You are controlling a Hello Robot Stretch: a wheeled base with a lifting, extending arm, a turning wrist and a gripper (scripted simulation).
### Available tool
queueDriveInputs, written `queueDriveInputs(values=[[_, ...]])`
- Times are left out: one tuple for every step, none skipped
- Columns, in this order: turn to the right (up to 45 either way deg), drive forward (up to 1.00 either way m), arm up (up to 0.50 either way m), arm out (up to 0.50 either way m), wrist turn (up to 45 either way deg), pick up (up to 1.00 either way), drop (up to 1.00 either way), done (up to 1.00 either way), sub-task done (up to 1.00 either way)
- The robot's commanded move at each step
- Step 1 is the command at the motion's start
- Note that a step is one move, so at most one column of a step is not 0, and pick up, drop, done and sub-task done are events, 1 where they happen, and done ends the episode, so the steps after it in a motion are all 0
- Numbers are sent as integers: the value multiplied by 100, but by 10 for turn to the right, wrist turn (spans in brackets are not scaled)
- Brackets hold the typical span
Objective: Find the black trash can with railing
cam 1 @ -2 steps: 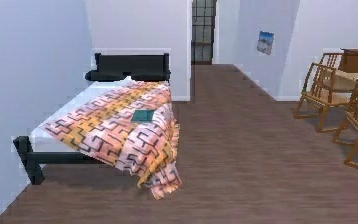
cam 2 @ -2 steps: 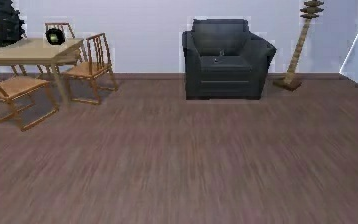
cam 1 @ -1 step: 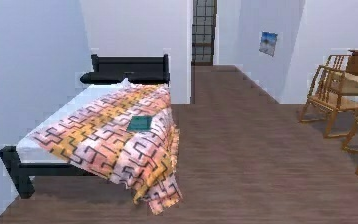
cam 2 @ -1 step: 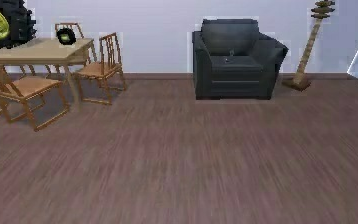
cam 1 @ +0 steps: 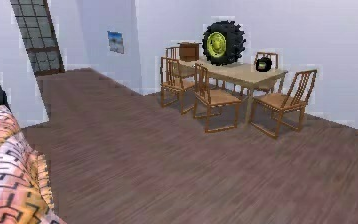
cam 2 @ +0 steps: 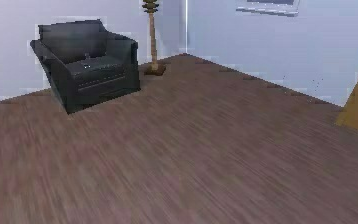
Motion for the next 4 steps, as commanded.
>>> queueDriveInputs(values=[[0,100,0,0,0,0,0,0,0],[0,35,0,0,0,0,0,0,0],[-390,0,0,0,0,0,0,0,0],[0,100,0,0,0,0,0,0,0]])
